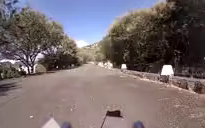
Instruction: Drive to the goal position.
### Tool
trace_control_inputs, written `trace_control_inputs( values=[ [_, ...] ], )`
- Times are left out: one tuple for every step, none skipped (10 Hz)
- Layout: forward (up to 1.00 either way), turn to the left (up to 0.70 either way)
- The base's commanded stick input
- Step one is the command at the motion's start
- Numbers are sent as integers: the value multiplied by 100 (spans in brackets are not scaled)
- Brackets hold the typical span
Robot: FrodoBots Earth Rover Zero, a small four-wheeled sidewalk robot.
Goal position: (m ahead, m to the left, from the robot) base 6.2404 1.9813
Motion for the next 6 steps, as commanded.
trace_control_inputs(
  values=[
    [50,0],
    [50,0],
    [50,0],
    [50,0],
    [50,0],
    [50,0]
  ],
)
